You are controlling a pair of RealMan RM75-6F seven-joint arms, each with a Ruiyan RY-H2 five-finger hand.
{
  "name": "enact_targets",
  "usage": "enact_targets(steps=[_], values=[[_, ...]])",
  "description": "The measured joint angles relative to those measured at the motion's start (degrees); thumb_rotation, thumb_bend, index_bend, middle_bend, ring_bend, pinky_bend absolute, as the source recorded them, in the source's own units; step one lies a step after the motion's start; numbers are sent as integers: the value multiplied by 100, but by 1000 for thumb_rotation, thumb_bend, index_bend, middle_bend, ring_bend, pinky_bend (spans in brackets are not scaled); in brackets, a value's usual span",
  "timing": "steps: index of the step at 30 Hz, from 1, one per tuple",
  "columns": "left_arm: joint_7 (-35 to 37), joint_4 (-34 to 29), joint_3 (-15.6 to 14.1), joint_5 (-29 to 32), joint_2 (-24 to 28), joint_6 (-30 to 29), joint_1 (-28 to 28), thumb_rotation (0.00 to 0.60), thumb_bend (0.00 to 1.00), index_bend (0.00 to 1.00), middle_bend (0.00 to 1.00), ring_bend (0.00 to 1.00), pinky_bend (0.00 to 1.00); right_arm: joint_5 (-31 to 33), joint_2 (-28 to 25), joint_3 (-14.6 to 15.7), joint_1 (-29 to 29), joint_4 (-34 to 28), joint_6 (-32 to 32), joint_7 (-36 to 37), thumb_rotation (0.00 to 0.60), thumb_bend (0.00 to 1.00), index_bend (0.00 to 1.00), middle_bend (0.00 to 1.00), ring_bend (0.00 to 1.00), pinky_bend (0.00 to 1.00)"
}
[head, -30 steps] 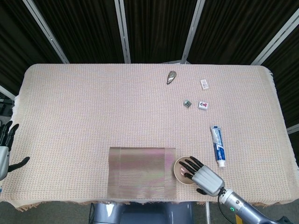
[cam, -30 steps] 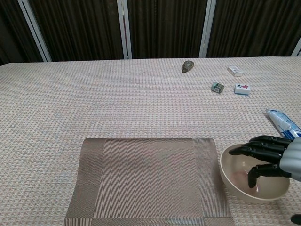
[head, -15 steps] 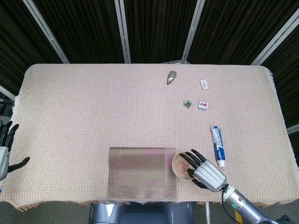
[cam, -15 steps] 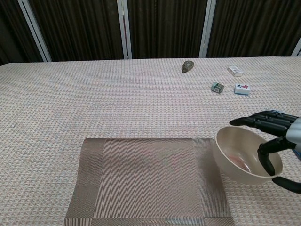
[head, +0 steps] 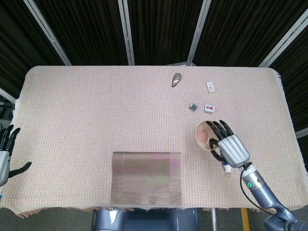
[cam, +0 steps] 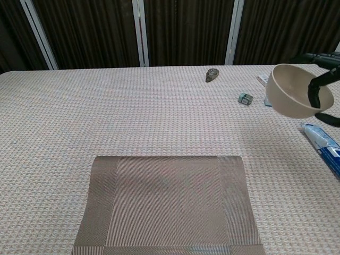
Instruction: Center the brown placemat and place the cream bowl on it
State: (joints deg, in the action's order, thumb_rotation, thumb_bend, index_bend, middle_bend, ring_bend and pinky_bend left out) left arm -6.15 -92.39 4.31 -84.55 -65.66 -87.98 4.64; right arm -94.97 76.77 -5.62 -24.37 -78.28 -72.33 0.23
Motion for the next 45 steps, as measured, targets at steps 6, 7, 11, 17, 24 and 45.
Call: enact_targets(steps=[6,7,11,17,24,45], values=[[-10,16,14,48,-9,31,9,600,0,0,0,0,0,1176,68,-498,-301,588,851,-289,600,387,736,0,0,0],[-12,21,17,59,-11,37,10,600,0,0,0,0,0,1379,102,-558,-350,733,1022,-357,600,386,736,0,0,0],[-24,40,27,115,-30,72,16,600,0,0,0,0,0,1776,279,-624,-441,1194,1379,-461,600,383,736,0,0,0],[-84,42,9,117,-59,105,25,600,0,0,0,0,0,1899,600,-547,-487,1808,1571,-376,600,382,735,0,0,0],[-176,40,2,141,-107,141,40,600,0,0,0,0,0,1825,809,-412,-507,2234,1606,-71,600,41,83,0,0,0],[365,150,-432,-1283,-127,-39,154,600,3,149,0,0,0,928,-466,-31,567,-83,-633,591,600,0,0,0,0,0]])
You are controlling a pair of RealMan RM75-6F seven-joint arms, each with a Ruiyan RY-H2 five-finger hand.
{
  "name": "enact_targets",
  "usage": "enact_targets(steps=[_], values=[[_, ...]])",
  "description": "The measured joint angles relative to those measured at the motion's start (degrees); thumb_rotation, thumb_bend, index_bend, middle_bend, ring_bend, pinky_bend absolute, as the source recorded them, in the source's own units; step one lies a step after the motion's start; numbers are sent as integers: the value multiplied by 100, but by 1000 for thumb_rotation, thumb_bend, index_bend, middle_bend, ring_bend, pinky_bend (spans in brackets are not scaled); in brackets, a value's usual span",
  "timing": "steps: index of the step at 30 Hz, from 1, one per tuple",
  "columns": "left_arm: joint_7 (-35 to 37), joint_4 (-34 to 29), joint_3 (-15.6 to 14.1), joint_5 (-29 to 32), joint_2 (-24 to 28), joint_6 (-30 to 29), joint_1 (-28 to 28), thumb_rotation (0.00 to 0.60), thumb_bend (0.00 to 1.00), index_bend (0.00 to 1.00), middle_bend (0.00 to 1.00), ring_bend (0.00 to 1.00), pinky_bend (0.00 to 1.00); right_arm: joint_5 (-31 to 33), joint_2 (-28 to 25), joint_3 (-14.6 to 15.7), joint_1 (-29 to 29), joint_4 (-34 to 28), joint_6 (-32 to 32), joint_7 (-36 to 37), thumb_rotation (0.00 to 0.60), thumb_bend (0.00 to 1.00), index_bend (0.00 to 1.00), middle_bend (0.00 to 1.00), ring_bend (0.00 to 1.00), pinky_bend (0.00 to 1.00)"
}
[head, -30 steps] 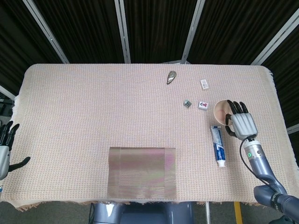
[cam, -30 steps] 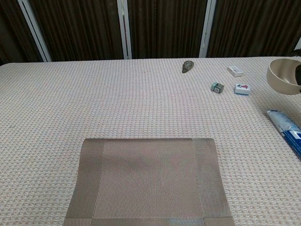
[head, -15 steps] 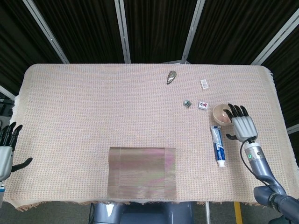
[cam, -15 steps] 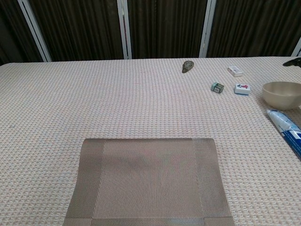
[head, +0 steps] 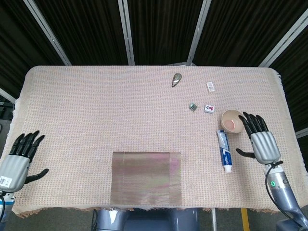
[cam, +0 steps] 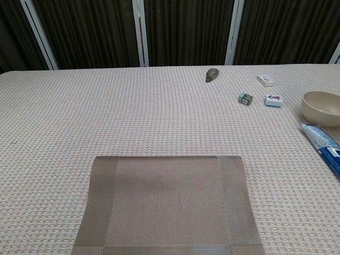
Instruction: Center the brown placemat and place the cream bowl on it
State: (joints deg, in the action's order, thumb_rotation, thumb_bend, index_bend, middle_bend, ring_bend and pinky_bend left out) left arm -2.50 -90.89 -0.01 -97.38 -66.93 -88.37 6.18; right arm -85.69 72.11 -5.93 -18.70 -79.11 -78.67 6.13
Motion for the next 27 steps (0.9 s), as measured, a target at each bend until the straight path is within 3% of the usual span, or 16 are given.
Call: enact_targets(steps=[5,11,18,27], values=[[348,688,-389,-1243,-232,-16,287,600,83,277,0,0,0,-293,-491,290,535,-959,-631,-245,600,0,0,0,0,0],[375,1400,-884,-2242,-786,224,683,600,164,348,0,0,0,-477,-632,533,962,-1387,-1049,-900,600,0,0,0,0,0],[97,1677,-1142,-2532,-1329,622,899,600,219,362,0,0,0,-514,-571,558,1128,-1247,-1183,-1147,600,0,0,0,0,0],[-134,2040,-1289,-2534,-1909,938,988,600,221,362,0,0,0,-430,-623,481,1131,-1139,-1040,-818,600,0,0,0,0,0]])
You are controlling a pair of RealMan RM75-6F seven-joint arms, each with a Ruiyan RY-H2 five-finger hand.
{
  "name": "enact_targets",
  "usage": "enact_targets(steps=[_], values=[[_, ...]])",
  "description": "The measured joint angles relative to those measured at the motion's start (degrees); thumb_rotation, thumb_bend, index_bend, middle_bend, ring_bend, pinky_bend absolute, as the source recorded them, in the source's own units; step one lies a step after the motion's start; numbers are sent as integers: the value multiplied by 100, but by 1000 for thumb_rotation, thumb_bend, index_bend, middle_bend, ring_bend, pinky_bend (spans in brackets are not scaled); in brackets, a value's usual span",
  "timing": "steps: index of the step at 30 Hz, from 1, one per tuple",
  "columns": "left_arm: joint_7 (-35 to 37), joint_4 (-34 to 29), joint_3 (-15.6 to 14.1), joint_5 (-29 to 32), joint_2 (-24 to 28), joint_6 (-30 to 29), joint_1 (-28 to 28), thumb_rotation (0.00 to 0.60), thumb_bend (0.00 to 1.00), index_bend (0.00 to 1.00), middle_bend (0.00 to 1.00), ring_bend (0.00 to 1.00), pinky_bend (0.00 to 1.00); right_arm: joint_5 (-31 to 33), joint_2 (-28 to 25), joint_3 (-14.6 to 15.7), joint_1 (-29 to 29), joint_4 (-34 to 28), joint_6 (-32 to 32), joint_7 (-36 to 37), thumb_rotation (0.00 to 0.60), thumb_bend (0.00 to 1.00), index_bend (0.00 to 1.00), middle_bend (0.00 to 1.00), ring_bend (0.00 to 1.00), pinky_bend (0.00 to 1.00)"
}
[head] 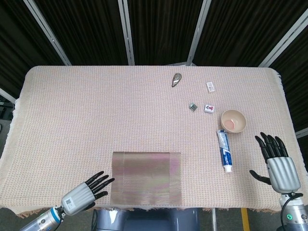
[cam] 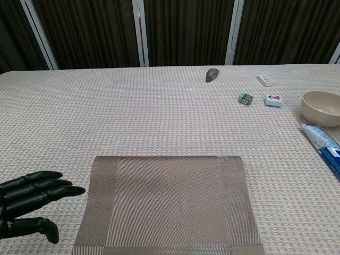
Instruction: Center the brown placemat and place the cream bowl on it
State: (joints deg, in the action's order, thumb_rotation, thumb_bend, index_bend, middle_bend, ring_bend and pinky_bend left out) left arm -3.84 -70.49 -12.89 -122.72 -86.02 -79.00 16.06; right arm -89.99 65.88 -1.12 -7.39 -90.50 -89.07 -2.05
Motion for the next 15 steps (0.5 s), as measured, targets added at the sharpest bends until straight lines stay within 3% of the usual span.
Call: enact_targets(steps=[15], values=[[-144,347,-33,124,-821,437,353,600,225,364,0,0,0,67,-94,-83,-6,-53,160,370,600,0,0,0,0,0]])
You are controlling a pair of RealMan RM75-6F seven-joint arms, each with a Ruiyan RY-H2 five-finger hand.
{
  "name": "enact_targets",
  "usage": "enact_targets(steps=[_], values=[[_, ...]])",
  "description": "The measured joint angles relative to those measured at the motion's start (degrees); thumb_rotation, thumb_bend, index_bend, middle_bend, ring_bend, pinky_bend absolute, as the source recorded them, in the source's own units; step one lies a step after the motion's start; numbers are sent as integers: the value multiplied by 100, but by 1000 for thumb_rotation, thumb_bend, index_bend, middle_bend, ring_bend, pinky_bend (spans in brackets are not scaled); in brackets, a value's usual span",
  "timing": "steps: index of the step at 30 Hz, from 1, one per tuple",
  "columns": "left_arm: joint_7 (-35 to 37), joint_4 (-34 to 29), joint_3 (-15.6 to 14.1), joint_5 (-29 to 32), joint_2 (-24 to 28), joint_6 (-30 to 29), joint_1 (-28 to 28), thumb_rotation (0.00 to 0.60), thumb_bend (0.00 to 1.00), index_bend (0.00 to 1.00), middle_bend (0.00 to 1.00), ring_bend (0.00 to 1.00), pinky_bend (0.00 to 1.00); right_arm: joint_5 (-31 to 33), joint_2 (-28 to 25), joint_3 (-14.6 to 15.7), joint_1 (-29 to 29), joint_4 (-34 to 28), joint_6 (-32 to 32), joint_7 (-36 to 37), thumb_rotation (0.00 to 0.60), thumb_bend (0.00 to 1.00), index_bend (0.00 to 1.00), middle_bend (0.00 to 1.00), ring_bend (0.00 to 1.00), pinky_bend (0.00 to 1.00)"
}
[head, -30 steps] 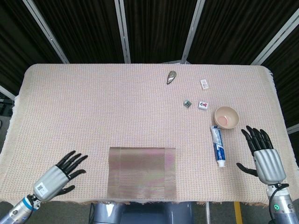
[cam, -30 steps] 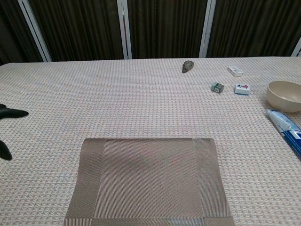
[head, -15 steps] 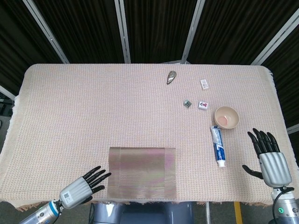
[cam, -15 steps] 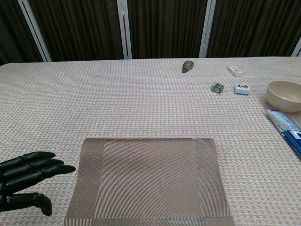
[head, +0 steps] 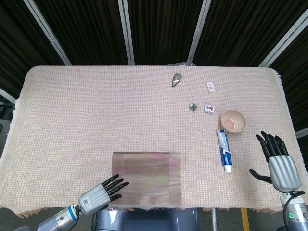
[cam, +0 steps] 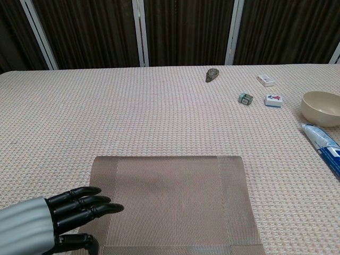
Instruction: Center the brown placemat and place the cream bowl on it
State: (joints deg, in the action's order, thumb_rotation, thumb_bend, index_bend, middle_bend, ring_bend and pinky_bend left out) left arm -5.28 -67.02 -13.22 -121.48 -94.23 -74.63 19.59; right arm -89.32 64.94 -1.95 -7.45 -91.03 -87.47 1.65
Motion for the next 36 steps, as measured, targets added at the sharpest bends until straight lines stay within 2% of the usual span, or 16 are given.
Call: enact_targets(steps=[12,28,36], values=[[-119,81,-48,130,-158,109,96,600,282,377,0,0,0,-5,-42,-35,22,-22,11,131,600,0,0,0,0,0],[-297,-265,-76,293,-77,148,242,600,323,381,0,0,0,-11,-61,-75,49,-41,24,140,600,0,0,0,0,0],[-369,-308,-132,498,-140,332,256,600,411,384,0,0,0,-26,-85,-96,70,-49,7,184,600,0,0,0,0,0]])
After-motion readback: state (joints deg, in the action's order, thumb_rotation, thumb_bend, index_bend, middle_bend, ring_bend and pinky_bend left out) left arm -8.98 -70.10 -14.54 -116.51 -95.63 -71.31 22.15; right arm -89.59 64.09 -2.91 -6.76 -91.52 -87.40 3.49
